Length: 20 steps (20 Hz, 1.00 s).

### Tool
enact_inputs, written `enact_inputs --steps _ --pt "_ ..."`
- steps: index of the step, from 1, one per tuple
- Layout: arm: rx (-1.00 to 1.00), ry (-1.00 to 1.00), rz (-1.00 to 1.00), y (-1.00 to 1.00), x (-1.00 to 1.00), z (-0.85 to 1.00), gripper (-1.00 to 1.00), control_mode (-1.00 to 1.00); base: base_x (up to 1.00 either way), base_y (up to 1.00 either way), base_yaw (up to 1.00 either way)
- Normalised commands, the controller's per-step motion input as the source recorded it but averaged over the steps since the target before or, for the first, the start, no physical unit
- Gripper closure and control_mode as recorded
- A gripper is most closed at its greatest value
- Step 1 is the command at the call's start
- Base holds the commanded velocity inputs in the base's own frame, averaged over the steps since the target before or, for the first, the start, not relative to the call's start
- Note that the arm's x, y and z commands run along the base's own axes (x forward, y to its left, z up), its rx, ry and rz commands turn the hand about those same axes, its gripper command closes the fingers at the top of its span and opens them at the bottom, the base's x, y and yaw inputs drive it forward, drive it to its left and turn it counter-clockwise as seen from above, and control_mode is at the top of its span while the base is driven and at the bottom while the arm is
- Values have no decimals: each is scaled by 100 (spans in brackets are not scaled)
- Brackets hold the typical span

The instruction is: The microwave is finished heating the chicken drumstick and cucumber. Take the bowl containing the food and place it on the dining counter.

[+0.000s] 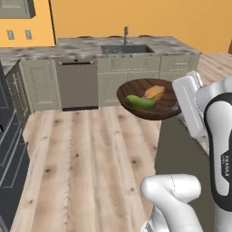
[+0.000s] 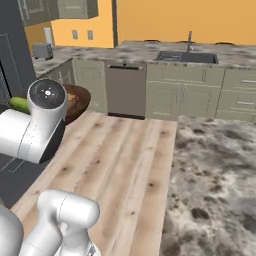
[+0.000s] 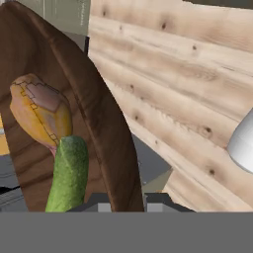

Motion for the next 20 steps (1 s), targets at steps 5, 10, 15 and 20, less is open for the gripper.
enact_inputs --steps 5,10,15,20 --pt "0 0 0 0 0 0 100 100 100 39 -23" --pt "0 0 0 0 0 0 100 100 100 57 -27" --pt "0 0 0 0 0 0 100 100 100 54 -26" --pt "0 0 0 0 0 0 100 100 100 46 -30"
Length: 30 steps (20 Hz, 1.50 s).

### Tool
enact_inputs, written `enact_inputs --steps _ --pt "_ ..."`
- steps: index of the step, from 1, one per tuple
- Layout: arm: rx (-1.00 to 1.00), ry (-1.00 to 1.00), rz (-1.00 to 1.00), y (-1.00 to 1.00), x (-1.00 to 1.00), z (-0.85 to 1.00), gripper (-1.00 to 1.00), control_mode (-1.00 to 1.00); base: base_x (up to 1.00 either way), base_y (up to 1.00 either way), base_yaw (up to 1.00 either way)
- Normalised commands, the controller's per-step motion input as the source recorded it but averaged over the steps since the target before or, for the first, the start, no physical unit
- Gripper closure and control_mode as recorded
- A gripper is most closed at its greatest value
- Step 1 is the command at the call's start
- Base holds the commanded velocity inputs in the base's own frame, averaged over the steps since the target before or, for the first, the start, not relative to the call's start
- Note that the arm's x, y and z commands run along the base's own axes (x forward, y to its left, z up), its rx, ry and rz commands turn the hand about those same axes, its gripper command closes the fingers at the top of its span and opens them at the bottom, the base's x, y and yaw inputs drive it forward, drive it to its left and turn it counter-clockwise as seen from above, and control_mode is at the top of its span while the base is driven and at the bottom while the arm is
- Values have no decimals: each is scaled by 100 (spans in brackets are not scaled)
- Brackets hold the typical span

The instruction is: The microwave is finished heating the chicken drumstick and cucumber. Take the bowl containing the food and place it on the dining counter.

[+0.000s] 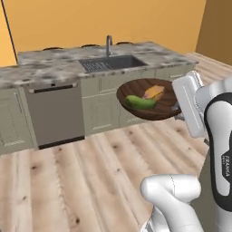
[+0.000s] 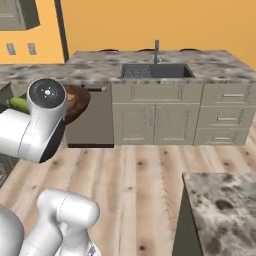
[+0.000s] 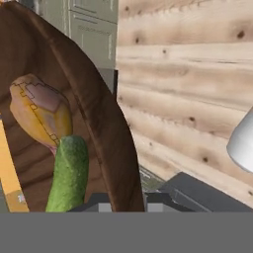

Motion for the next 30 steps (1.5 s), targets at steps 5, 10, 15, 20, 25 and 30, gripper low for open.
enact_inputs --steps 5,10,15,20,25,30 --pt "0 0 0 0 0 0 100 100 100 44 -40" --pt "0 0 0 0 0 0 100 100 100 45 -43" --pt "0 0 0 0 0 0 100 100 100 45 -43" --pt "0 0 0 0 0 0 100 100 100 31 -36" --pt "0 0 0 0 0 0 100 100 100 0 -29" --pt "0 0 0 0 0 0 100 100 100 -7 -35"
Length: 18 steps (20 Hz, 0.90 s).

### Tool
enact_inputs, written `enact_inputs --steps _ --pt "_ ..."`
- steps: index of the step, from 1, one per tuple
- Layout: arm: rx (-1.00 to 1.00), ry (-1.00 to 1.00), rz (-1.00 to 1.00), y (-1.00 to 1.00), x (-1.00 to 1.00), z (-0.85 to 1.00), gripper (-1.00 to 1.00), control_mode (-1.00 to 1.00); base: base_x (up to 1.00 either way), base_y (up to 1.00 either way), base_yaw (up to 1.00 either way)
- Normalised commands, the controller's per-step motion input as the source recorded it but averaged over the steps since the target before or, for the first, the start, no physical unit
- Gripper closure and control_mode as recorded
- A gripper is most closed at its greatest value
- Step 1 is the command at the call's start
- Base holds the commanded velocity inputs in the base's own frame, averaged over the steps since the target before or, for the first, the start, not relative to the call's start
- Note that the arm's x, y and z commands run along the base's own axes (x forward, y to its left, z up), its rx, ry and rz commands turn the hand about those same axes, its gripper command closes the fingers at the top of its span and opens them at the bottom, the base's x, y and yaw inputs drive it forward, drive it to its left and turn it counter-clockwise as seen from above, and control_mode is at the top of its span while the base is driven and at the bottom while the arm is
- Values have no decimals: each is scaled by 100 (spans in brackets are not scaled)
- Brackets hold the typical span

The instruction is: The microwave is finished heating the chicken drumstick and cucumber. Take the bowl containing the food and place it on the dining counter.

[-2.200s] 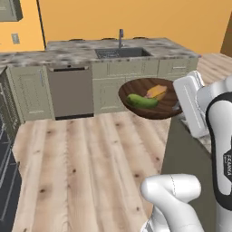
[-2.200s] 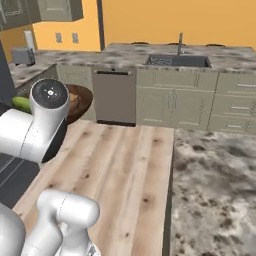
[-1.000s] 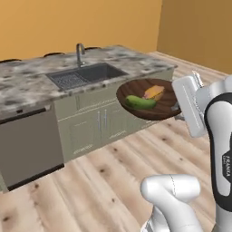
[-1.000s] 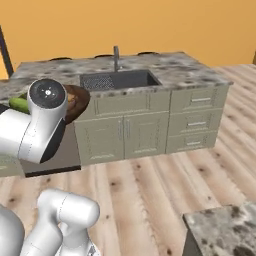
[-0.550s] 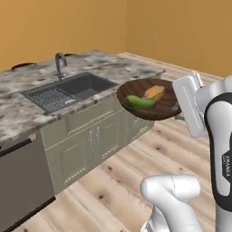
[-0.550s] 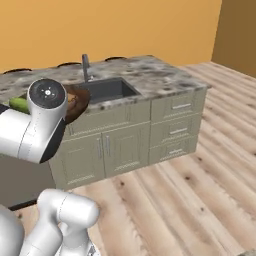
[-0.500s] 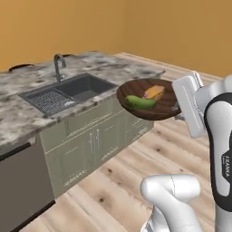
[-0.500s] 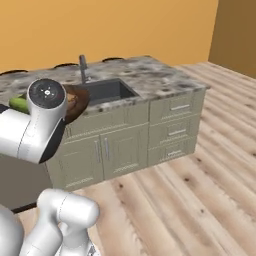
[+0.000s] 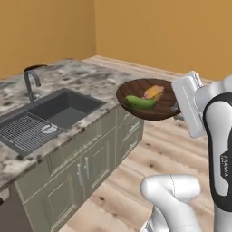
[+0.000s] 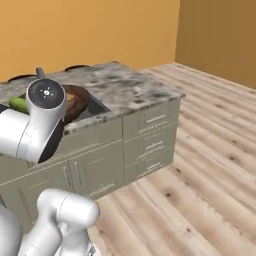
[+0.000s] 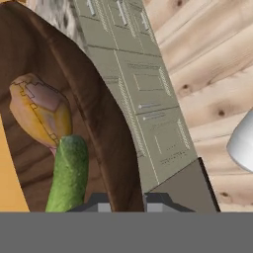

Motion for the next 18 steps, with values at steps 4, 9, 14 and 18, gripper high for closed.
enact_inputs --steps 4,9,14,18 --pt "0 0 0 0 0 0 100 100 100 -31 -30" --pt "0 0 0 0 0 0 100 100 100 -61 -20" --pt "0 0 0 0 0 0 100 100 100 -81 -7" --pt "0 0 0 0 0 0 100 100 100 -76 0"
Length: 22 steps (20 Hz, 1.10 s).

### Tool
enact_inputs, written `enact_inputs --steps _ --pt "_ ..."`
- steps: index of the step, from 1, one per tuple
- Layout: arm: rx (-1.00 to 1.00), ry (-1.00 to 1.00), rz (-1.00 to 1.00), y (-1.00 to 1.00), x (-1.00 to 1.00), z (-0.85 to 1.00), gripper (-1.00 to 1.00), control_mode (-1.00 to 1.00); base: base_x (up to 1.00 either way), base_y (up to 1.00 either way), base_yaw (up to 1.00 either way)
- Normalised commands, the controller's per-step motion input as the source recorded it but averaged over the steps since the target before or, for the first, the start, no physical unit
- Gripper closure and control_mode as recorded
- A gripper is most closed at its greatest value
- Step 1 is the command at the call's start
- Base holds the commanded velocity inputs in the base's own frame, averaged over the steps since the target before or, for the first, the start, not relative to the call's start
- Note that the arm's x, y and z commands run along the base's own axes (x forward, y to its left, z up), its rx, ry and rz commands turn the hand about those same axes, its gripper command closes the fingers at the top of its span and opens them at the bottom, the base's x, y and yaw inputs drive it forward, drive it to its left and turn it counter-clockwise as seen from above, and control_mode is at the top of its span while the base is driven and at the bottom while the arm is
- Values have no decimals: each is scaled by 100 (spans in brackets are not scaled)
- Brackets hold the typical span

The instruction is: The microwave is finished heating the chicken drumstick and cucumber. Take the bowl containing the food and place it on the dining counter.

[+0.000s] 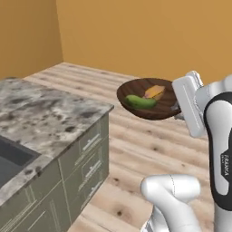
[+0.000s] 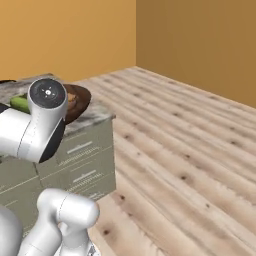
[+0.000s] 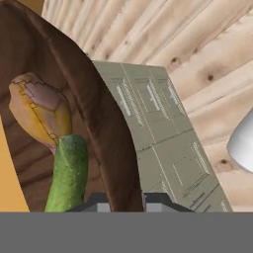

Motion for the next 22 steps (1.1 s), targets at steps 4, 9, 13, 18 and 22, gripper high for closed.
enact_inputs --steps 4,9,13,18,22 --pt "0 0 0 0 0 0 100 100 100 -56 3" --pt "0 0 0 0 0 0 100 100 100 -65 4" --pt "0 0 0 0 0 0 100 100 100 -59 3" --pt "0 0 0 0 0 0 100 100 100 -45 2" --pt "0 0 0 0 0 0 100 100 100 -28 18"
